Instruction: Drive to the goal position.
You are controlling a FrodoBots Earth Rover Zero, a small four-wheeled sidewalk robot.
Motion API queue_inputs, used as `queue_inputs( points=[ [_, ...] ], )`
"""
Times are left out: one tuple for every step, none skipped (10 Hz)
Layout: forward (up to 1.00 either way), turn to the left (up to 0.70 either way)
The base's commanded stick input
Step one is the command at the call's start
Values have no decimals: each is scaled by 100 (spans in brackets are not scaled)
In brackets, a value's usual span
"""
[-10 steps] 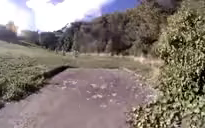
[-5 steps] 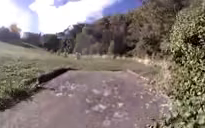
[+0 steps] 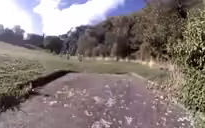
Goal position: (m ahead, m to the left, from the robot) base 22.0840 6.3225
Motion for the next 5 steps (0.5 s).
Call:
queue_inputs(
  points=[
    [70, 0],
    [70, 0],
    [70, 0],
    [70, 0],
    [70, 0]
  ],
)
